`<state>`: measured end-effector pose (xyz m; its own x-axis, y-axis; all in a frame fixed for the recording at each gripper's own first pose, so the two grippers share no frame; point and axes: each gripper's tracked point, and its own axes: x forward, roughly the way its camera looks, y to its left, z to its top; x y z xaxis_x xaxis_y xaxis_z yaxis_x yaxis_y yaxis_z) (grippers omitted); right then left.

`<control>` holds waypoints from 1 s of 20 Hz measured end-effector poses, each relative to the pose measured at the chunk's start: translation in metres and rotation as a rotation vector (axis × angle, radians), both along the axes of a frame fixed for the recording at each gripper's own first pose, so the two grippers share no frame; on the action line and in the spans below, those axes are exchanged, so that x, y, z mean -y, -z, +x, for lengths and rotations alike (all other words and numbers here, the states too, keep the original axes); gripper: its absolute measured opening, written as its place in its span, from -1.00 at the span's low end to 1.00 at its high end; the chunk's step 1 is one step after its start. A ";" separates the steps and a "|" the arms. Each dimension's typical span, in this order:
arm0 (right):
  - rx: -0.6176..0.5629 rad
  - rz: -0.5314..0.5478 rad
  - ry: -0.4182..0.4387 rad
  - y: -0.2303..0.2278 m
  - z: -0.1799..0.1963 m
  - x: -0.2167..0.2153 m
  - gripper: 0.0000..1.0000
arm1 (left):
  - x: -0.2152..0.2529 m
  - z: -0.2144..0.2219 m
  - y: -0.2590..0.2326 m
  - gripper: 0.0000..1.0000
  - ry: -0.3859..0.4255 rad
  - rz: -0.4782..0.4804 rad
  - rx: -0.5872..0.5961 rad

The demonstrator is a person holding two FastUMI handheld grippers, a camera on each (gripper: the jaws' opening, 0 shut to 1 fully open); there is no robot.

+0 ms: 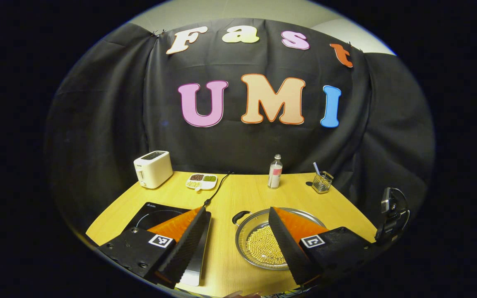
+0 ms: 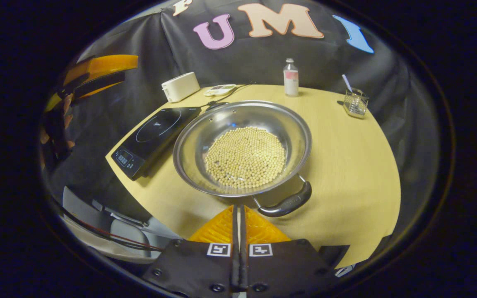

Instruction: First push the handle of the pot to place it horizontally, then grasp the pot with both hands and set it on the induction cooktop.

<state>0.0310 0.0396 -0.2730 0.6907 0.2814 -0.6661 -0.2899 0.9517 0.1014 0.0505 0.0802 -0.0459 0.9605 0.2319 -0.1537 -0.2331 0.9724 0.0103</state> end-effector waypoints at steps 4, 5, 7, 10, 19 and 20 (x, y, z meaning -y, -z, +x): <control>-0.013 -0.013 -0.021 0.006 0.005 0.007 -0.95 | -0.002 -0.001 0.003 0.93 -0.026 -0.011 -0.008; -0.014 -0.017 -0.024 0.007 0.007 0.011 -0.95 | -0.002 -0.001 0.003 0.93 -0.032 -0.011 -0.007; -0.019 -0.007 -0.035 0.007 0.009 0.011 -0.95 | -0.002 -0.002 0.002 0.93 -0.043 -0.013 -0.008; -0.015 -0.011 -0.052 0.007 0.012 0.014 -0.95 | -0.002 -0.002 0.002 0.93 -0.056 -0.013 -0.007; 0.008 -0.008 0.002 0.005 0.040 0.052 -0.95 | -0.005 0.000 0.005 0.94 -0.080 -0.008 -0.019; 0.013 -0.007 0.011 0.004 0.045 0.057 -0.95 | -0.005 0.000 0.005 0.87 -0.082 -0.010 -0.018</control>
<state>0.0758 -0.0175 -0.2773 0.7027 0.2688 -0.6588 -0.2805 0.9556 0.0907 0.0504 0.0849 -0.0512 0.9354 0.3083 -0.1734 -0.3121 0.9500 0.0055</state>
